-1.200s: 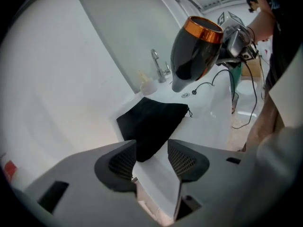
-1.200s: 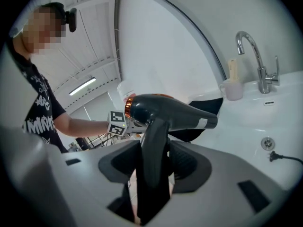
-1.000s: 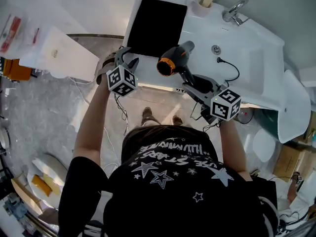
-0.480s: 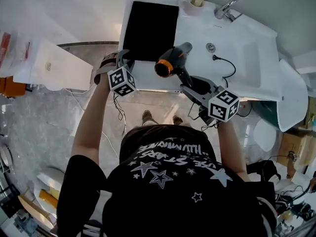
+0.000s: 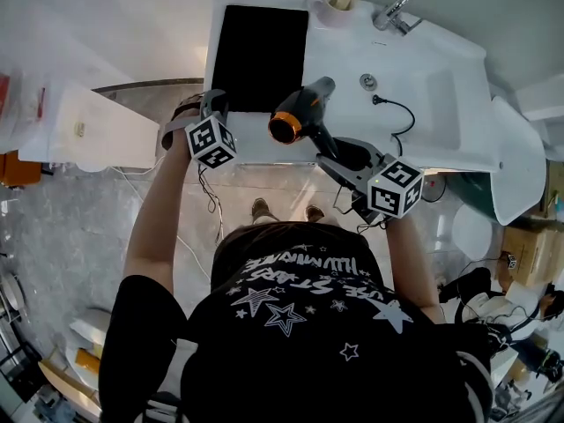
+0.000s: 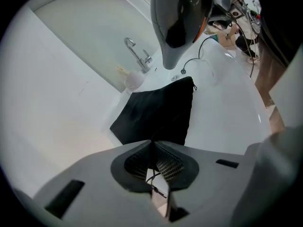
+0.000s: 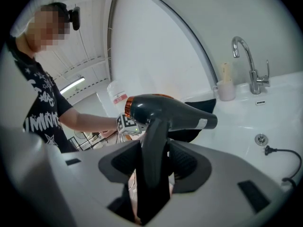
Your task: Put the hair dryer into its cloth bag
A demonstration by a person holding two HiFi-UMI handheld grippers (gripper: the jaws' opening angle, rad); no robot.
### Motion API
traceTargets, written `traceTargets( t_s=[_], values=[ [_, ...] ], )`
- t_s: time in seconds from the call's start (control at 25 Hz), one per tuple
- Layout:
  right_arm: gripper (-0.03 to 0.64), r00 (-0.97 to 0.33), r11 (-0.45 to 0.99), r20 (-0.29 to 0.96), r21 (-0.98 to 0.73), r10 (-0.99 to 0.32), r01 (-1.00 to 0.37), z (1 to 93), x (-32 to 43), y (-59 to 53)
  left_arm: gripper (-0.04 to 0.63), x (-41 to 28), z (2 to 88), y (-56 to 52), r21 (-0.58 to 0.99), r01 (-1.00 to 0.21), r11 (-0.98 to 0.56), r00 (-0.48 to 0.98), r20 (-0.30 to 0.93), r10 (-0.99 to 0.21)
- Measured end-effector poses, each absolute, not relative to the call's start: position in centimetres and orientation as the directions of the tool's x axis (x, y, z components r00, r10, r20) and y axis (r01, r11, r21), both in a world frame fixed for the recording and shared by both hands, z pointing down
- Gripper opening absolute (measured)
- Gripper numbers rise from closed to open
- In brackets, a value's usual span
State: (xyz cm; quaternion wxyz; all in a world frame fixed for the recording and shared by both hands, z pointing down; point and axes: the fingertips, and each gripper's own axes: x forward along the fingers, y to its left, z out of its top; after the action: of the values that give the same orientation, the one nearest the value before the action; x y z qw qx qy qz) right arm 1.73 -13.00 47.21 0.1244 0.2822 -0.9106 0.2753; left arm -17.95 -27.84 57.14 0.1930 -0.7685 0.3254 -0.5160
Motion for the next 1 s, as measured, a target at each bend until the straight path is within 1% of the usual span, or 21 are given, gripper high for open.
traceTargets(
  t_s=[0.28,0.56,0.84,1.0],
  values=[
    [0.196,-0.845,0.746,0.390,-0.419,-0.366,-0.517,47.3,0.5,-12.0,0.023,-17.8,55.8,-28.6,-0.516,-0.447,-0.731,0.315,0.674,-0.668],
    [0.196,-0.875,0.804,0.400,-0.405,-0.272,-0.435,47.5,-2.0,-10.0,0.023,-17.8,54.3,-28.9,-0.426,-0.520,-0.741,0.352,0.683,-0.640],
    [0.196,-0.901,0.850,0.389,-0.395,-0.189,-0.349,47.7,-4.5,-8.6,0.023,-17.6,53.4,-29.6,-0.407,-0.536,-0.740,0.358,0.684,-0.636],
    [0.196,-0.911,0.870,0.383,-0.384,-0.155,-0.309,47.1,-6.0,-7.8,0.023,-18.1,52.9,-29.7,-0.363,-0.578,-0.731,0.355,0.695,-0.625]
  ],
)
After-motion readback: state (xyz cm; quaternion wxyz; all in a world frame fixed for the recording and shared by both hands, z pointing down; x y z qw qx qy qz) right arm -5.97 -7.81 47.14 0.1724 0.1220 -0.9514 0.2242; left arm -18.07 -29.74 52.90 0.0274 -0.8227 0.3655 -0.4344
